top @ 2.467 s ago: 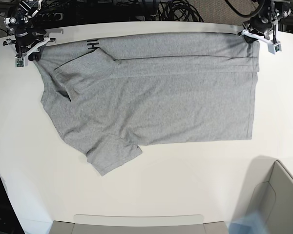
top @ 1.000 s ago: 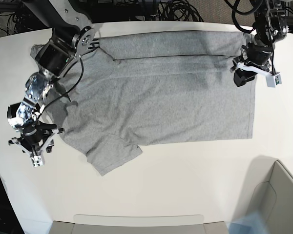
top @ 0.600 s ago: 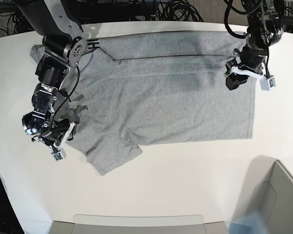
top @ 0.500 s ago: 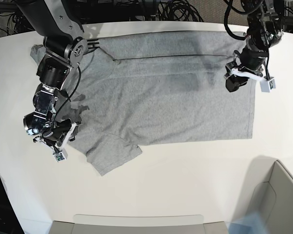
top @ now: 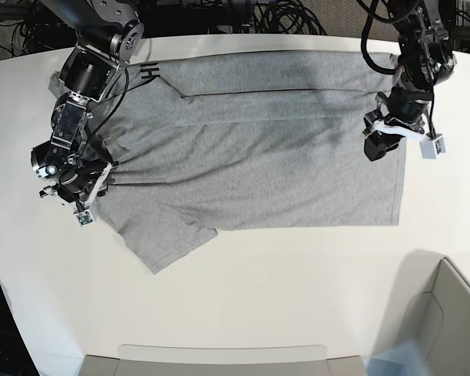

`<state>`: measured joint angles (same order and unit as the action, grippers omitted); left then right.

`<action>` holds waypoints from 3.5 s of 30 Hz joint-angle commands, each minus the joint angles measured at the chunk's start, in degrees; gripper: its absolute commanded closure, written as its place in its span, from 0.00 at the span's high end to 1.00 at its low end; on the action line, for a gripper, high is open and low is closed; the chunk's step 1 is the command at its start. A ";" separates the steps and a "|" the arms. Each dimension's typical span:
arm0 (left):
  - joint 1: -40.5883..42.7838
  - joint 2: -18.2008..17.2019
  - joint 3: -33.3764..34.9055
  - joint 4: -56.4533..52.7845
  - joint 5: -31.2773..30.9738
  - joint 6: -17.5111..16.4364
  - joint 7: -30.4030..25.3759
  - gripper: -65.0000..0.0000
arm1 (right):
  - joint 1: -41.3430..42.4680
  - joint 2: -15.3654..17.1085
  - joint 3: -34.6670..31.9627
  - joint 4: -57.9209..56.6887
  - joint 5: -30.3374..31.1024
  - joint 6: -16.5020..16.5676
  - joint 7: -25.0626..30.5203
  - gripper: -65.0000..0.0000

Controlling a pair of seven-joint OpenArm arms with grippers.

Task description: Fold the T-shirt properly

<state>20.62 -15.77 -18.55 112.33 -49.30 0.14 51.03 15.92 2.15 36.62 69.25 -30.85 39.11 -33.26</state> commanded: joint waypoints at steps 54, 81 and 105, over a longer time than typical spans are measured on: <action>0.70 -0.36 0.04 0.85 -0.33 -0.36 -0.43 0.38 | 29.57 7.12 -13.19 -57.52 5.40 -14.72 31.28 0.42; 0.26 -0.36 0.04 -0.82 -0.33 -0.45 -0.43 0.38 | 28.78 7.03 -28.67 -59.80 6.19 -14.98 27.59 0.00; -1.15 -0.45 0.04 -0.99 -0.33 -0.45 -0.43 0.38 | 18.49 5.36 -20.49 -30.26 13.40 -15.07 26.97 0.00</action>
<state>20.29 -15.66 -18.37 110.59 -49.23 0.14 51.46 32.38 7.27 16.19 38.09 -18.11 24.36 -7.73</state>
